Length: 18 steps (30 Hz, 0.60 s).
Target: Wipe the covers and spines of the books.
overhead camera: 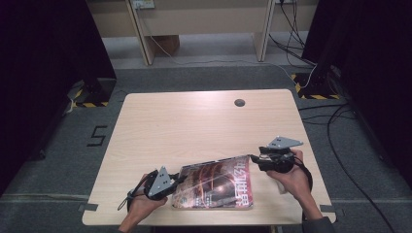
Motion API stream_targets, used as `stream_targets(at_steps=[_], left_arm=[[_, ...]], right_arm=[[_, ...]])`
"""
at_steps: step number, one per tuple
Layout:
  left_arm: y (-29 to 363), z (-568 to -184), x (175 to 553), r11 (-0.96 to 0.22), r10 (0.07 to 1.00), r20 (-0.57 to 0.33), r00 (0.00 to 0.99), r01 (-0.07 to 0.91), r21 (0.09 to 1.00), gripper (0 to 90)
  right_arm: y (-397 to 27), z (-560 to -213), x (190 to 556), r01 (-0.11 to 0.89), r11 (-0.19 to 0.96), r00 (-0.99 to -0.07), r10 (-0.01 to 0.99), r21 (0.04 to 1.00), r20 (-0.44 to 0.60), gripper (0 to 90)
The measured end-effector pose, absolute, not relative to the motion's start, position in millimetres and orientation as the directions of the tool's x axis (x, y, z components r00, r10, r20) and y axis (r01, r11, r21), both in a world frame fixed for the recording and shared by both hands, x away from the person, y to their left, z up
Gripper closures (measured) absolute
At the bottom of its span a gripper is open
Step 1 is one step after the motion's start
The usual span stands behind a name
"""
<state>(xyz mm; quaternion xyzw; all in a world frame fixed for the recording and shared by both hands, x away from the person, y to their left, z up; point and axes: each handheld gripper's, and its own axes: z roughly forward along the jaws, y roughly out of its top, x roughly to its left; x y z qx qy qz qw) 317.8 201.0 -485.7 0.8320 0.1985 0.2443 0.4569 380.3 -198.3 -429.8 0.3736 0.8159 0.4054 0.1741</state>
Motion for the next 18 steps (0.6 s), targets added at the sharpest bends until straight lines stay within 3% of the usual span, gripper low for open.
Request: stream_targets(at_steps=[6, 18], left_arm=[[203, -485, 312, -0.493, 0.578, 0.203, 0.790, 0.141, 0.858, 83.7], [201, -484, 298, -0.487, 0.618, 0.201, 0.760, 0.169, 0.857, 83.1]], right_arm=[[-216, -432, 379, 0.495, 0.393, -0.612, 0.791, 0.775, -0.010, 53.6], [-233, -465, 372, 0.623, 0.432, -0.524, 0.849, 0.652, -0.063, 50.6]])
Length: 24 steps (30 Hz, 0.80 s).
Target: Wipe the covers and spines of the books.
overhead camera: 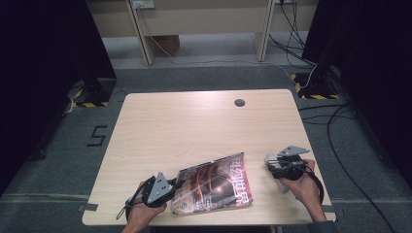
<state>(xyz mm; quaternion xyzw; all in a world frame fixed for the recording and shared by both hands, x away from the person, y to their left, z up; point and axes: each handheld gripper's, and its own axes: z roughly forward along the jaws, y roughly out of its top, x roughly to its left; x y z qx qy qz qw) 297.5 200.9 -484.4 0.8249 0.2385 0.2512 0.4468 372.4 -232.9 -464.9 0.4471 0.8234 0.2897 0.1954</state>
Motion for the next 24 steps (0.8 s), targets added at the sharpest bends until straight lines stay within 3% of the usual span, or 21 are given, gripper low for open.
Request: stream_targets(at_steps=[6, 14, 24], left_arm=[[200, -485, 295, -0.490, 0.624, 0.204, 0.754, 0.175, 0.854, 82.9], [200, -485, 293, -0.483, 0.627, 0.199, 0.753, 0.175, 0.858, 82.4], [191, -488, 287, -0.450, 0.657, 0.155, 0.738, 0.219, 0.866, 83.0]], right_arm=[[-244, -479, 376, 0.679, 0.423, -0.493, 0.868, 0.601, -0.053, 53.3], [-254, -491, 382, 0.687, 0.418, -0.530, 0.848, 0.595, 0.016, 76.0], [-246, -465, 381, 0.598, 0.365, -0.547, 0.837, 0.713, 0.030, 78.4]])
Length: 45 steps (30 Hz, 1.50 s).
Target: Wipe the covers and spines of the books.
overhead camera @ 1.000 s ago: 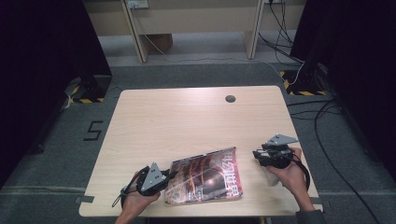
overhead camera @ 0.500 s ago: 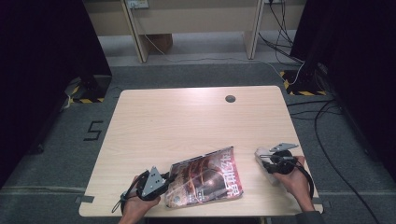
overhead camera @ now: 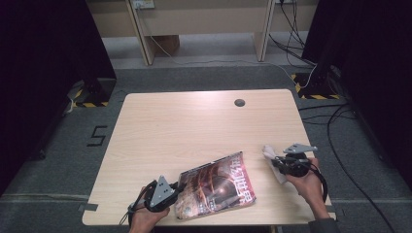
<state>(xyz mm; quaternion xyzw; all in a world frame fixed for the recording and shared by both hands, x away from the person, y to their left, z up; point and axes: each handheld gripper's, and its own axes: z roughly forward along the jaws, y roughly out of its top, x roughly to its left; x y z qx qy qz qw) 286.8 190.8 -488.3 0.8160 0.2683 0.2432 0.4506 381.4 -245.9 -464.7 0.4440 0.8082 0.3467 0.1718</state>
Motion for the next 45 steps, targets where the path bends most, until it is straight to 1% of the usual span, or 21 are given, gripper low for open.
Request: stream_targets(at_steps=[2, 4, 5, 6, 8, 11, 16, 23, 29, 32, 35, 39, 43, 45], left_arm=[[190, -488, 287, -0.449, 0.657, 0.151, 0.739, 0.221, 0.866, 83.1], [188, -489, 287, -0.452, 0.662, 0.156, 0.733, 0.225, 0.863, 83.0], [188, -489, 287, -0.452, 0.662, 0.156, 0.733, 0.225, 0.863, 82.9], [187, -489, 287, -0.456, 0.660, 0.165, 0.733, 0.216, 0.864, 82.8], [186, -489, 288, -0.455, 0.661, 0.162, 0.733, 0.220, 0.863, 82.8], [183, -492, 291, -0.453, 0.665, 0.158, 0.730, 0.226, 0.862, 82.7], [173, -492, 295, -0.456, 0.657, 0.162, 0.736, 0.218, 0.863, 82.4], [171, -494, 294, -0.466, 0.645, 0.175, 0.744, 0.202, 0.862, 81.4], [169, -495, 293, -0.488, 0.641, 0.201, 0.741, 0.191, 0.852, 80.1], [169, -495, 292, -0.488, 0.639, 0.202, 0.742, 0.188, 0.852, 80.0], [168, -495, 292, -0.502, 0.635, 0.224, 0.739, 0.174, 0.847, 79.6], [167, -495, 290, -0.517, 0.630, 0.251, 0.735, 0.155, 0.842, 78.4], [167, -495, 289, -0.518, 0.626, 0.251, 0.738, 0.153, 0.842, 78.0], [166, -495, 289, -0.520, 0.625, 0.253, 0.739, 0.151, 0.841, 77.8]], right_arm=[[-242, -462, 382, 0.581, 0.367, -0.560, 0.828, 0.727, 0.030, 78.4], [-223, -454, 383, 0.545, 0.359, -0.606, 0.793, 0.758, 0.060, 78.4], [-223, -454, 383, 0.545, 0.359, -0.606, 0.793, 0.758, 0.060, 78.4], [-208, -448, 384, 0.523, 0.361, -0.633, 0.771, 0.772, 0.068, 78.3], [-193, -443, 385, 0.495, 0.362, -0.667, 0.741, 0.789, 0.078, 78.3], [-170, -437, 386, 0.464, 0.372, -0.712, 0.696, 0.804, 0.088, 78.3], [-138, -436, 385, 0.446, 0.384, -0.762, 0.637, 0.809, 0.118, 78.1], [-110, -440, 388, 0.433, 0.424, -0.796, 0.595, 0.795, 0.116, 77.4], [-98, -445, 390, 0.429, 0.451, -0.803, 0.588, 0.783, 0.102, 76.9], [-96, -443, 388, 0.424, 0.455, -0.808, 0.581, 0.783, 0.100, 76.9], [-90, -440, 385, 0.416, 0.452, -0.822, 0.557, 0.789, 0.114, 76.9], [-73, -432, 375, 0.367, 0.471, -0.860, 0.501, 0.802, 0.099, 76.0], [-66, -429, 370, 0.344, 0.487, -0.871, 0.486, 0.802, 0.078, 76.3], [-66, -430, 370, 0.350, 0.486, -0.867, 0.492, 0.801, 0.079, 76.6]])
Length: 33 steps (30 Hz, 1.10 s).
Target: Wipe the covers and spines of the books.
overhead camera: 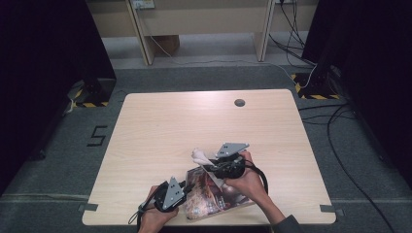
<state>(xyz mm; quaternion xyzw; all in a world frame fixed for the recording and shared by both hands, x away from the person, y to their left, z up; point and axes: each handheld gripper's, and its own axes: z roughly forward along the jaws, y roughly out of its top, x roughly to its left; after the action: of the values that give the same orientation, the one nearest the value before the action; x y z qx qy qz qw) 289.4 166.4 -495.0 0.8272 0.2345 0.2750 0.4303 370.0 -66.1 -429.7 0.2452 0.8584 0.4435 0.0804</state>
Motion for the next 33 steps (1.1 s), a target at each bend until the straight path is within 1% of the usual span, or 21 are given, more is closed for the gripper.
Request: stream_targets(at_steps=[7, 10, 12, 15, 18, 24, 28, 33], left_arm=[[165, -495, 289, -0.529, 0.618, 0.266, 0.740, 0.141, 0.837, 77.0], [165, -495, 289, -0.526, 0.620, 0.265, 0.739, 0.140, 0.839, 77.0], [165, -495, 288, -0.533, 0.617, 0.273, 0.738, 0.137, 0.835, 76.8], [164, -495, 288, -0.533, 0.619, 0.278, 0.735, 0.133, 0.836, 76.5], [164, -495, 288, -0.534, 0.618, 0.283, 0.733, 0.128, 0.836, 76.1], [164, -495, 286, -0.548, 0.610, 0.303, 0.732, 0.114, 0.829, 75.9], [163, -495, 286, -0.551, 0.609, 0.308, 0.731, 0.111, 0.827, 75.9], [163, -495, 285, -0.556, 0.601, 0.320, 0.733, 0.095, 0.826, 75.5]], right_arm=[[-78, -435, 379, 0.397, 0.478, -0.839, 0.535, 0.784, 0.099, 76.7], [-76, -434, 378, 0.379, 0.492, -0.845, 0.530, 0.783, 0.077, 76.4], [-67, -429, 372, 0.345, 0.522, -0.860, 0.509, 0.780, 0.040, 75.9], [-60, -425, 369, 0.337, 0.520, -0.872, 0.487, 0.785, 0.051, 75.7], [-46, -418, 362, 0.303, 0.527, -0.896, 0.442, 0.794, 0.049, 75.2], [-35, -413, 352, 0.277, 0.524, -0.914, 0.402, 0.805, 0.053, 75.0], [-32, -411, 349, 0.262, 0.526, -0.921, 0.388, 0.809, 0.046, 75.0], [-36, -410, 352, 0.264, 0.538, -0.916, 0.400, 0.800, 0.033, 76.7]])
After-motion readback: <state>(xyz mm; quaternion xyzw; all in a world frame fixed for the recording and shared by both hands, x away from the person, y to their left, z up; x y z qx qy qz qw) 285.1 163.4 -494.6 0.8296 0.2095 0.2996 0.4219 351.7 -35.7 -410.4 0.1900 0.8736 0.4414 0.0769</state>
